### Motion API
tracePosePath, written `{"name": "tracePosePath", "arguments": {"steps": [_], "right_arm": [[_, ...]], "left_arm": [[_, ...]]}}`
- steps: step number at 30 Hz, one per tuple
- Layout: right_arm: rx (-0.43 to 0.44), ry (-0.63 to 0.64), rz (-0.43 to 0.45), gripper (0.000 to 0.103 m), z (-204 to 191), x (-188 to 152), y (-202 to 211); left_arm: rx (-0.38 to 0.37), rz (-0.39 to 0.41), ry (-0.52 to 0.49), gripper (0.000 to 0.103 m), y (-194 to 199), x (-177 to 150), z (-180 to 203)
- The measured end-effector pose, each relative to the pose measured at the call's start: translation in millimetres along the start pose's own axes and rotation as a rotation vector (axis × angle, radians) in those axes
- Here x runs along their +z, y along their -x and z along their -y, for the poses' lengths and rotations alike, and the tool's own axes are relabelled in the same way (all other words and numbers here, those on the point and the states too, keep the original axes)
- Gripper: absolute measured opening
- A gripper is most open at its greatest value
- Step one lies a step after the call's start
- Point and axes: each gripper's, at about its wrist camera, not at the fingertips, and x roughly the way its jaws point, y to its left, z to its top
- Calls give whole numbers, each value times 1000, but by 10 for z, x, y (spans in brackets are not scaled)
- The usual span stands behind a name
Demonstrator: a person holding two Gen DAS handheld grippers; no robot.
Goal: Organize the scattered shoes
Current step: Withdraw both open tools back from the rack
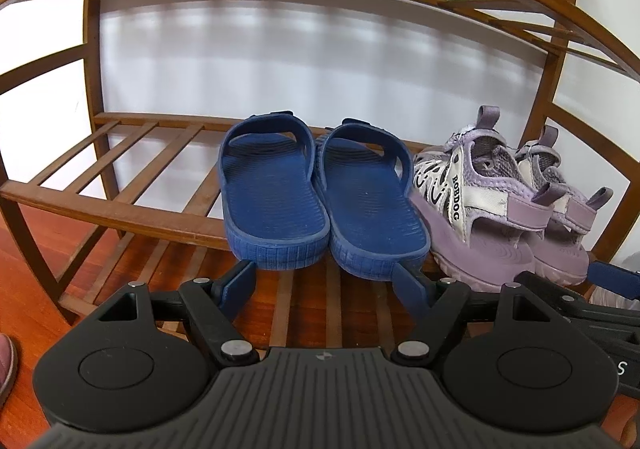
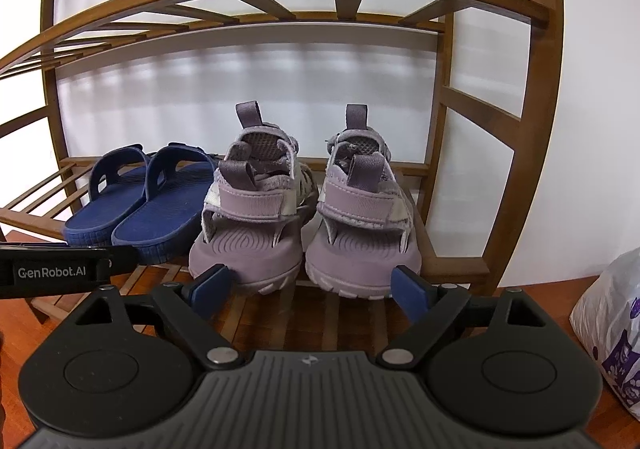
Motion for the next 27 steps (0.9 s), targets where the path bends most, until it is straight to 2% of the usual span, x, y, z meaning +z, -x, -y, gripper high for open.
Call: {"name": "tracePosePath", "arguments": {"steps": [5,16,27], "right_arm": [[3,-1,6,91,14,28,-74],[10,-5,0,91,65,149,-343],[29,-16,-13,91,100,198,-361]], "left_arm": [[12,-5,-15,72,-83,33,-16],[17,-18,5,71,-273,134,-86],[3,-30,26,73,-187,128,-134]]}}
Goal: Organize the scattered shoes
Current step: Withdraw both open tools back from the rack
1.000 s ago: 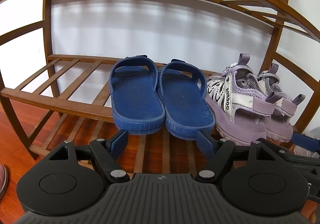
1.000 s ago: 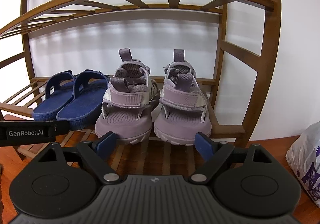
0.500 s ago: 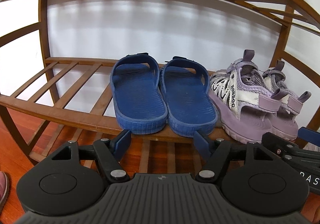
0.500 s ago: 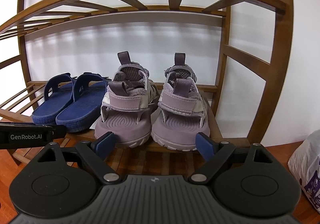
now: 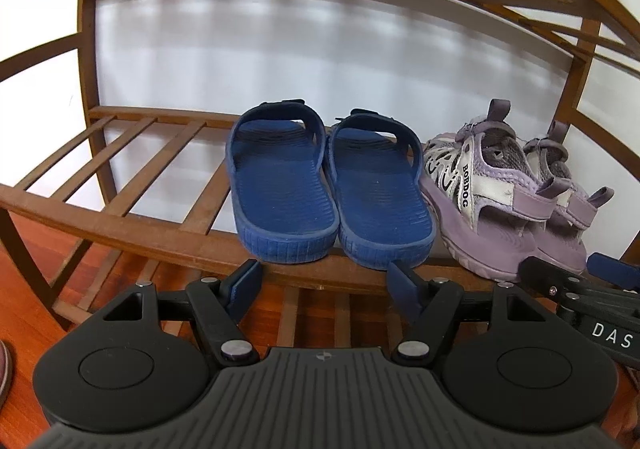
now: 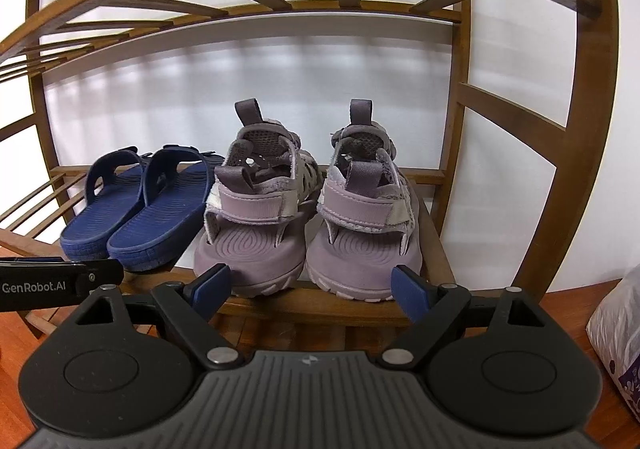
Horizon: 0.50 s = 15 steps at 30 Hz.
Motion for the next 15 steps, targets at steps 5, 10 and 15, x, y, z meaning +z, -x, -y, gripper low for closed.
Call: {"name": "tracePosePath", "arguments": {"steps": [5,10,15], "right_arm": [[30,-1,-6,91,-50,8,158],[66,4,-33,91,-125,-6,291],[102,12,-60,91,-220,-77,461]], "left_arm": [[-8,-6,-2,73,191,-44,-30],[-16,-19,24,73,410,-126,-137],[-9,-26,32,73,575,-218,-248]]}}
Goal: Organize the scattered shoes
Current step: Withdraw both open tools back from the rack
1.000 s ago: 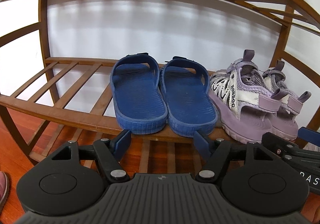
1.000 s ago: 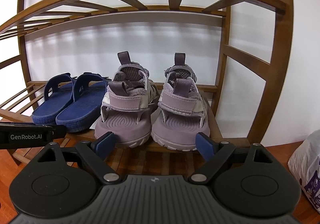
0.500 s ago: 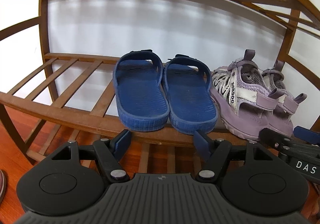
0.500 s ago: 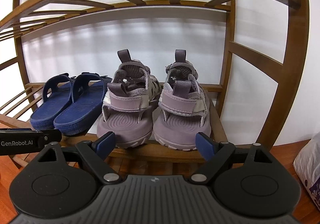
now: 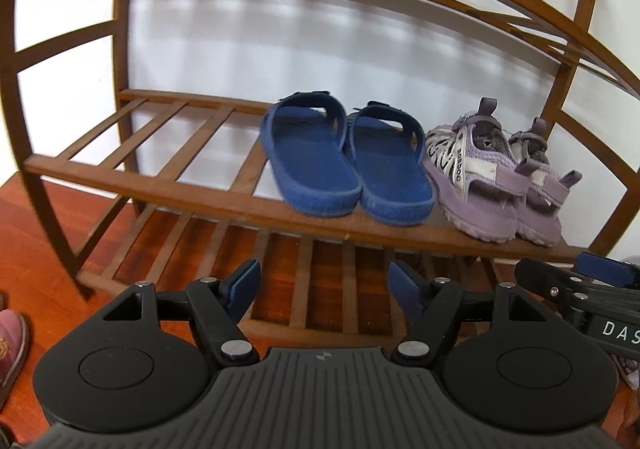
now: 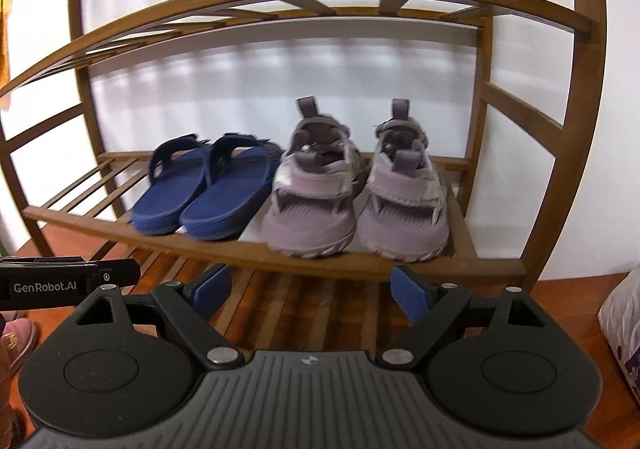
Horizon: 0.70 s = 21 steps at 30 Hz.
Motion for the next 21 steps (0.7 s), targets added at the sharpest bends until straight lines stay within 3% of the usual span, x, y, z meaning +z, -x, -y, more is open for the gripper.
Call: {"name": "tracePosePath", "arguments": {"steps": [11,21], "right_arm": [[38,23,-54,91,-271,-313,262],[42,35,-137,91,-529,-833,335]], "left_arm": [[48,-14,13,74,437,-357,-391],[114,-21,-1,75,716,-846,-848]]}}
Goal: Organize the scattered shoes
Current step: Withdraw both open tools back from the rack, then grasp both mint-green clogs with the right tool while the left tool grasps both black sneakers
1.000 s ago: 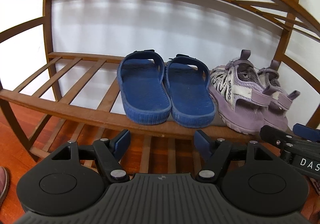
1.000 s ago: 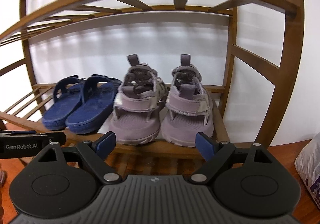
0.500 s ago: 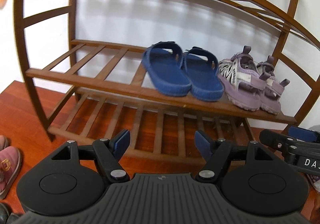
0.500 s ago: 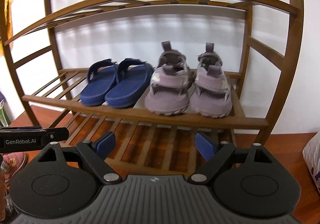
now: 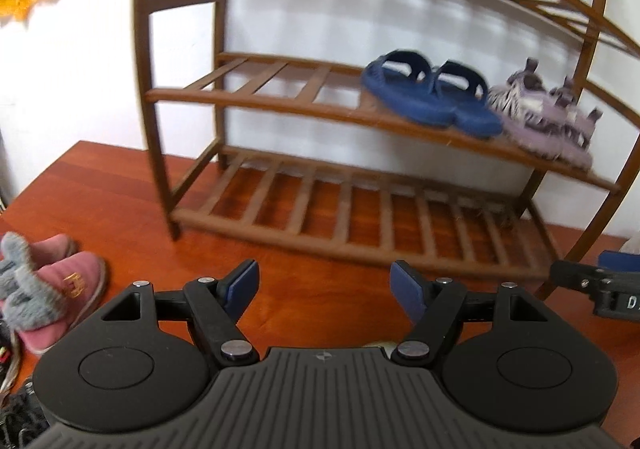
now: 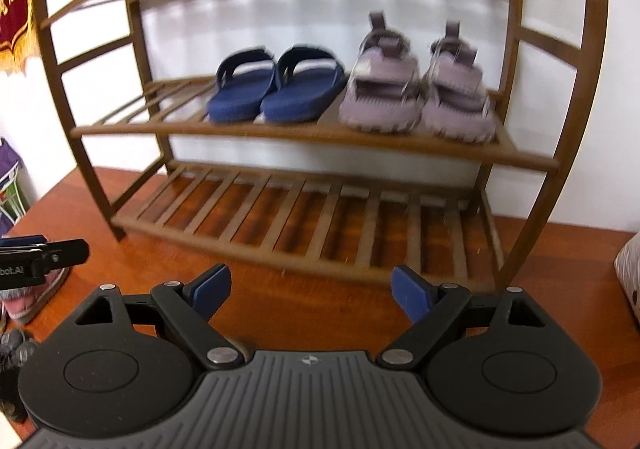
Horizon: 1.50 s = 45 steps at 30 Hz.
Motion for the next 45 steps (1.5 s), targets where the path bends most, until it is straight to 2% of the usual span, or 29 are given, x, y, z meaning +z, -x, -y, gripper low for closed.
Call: {"name": "tracePosePath", "arguments": {"steps": [9,18,26,37,45], "right_arm": [[21,10,-81,91,-253,-397,-33],[37,54,-133,91,-561,-589,-117],[31,54,-181,91,-762,-693,-244],[7,44,-220,91,-972,-789,-362],[-8,28,-233,91,-1081,-866,-389]], "left_arm": [[61,-21,22,75,242,-485,-576],[106,-61,40,75,398,-809,-1067],[184,-108,81,75,580,-1079,-1643],[281,-180,139,76,745,-1353,-2278],[270,-256,92,76,635,-1417,-2514]]}}
